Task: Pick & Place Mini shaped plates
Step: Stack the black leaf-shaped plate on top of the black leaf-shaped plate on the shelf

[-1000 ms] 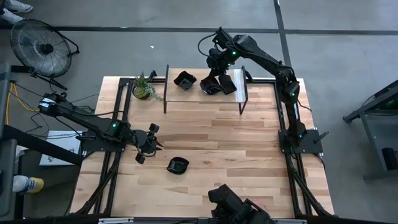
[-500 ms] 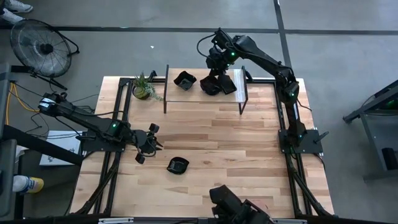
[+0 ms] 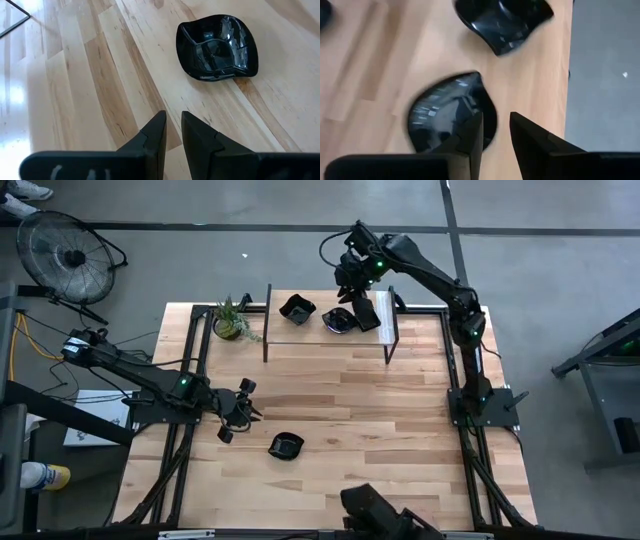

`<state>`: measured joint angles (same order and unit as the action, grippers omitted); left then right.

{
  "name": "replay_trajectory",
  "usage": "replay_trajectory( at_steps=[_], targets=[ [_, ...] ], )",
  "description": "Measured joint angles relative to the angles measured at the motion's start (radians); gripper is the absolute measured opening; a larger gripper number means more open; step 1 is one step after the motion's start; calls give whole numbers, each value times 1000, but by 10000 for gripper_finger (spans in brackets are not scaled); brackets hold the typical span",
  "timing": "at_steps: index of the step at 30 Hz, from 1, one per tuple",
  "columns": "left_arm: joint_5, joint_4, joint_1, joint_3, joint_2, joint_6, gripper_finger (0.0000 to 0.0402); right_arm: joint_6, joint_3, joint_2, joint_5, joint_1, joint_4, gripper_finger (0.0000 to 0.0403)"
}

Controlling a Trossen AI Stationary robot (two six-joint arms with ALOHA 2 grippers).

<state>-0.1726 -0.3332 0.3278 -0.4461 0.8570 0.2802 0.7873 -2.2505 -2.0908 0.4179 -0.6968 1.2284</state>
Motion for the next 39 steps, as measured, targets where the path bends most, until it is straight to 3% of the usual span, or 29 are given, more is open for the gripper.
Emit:
replay_trajectory(
  at_steps=[10, 23, 29, 34, 39],
  targets=[
    [55, 12, 0, 0, 29, 1, 56, -2, -1, 63, 166, 92, 82, 85],
    [67, 102, 0, 0, 108, -320, 56, 48, 26, 65, 105, 366, 196, 41],
    [31, 101, 0, 0, 135, -329, 56, 78, 186, 65, 113, 479, 162, 14],
    [6, 97, 0, 0, 137, -329, 56, 17, 386, 69, 83, 572, -37, 2],
    [-2, 95, 0, 0, 137, -300, 56, -78, 564, 70, -145, 675, -289, 2]
  ],
)
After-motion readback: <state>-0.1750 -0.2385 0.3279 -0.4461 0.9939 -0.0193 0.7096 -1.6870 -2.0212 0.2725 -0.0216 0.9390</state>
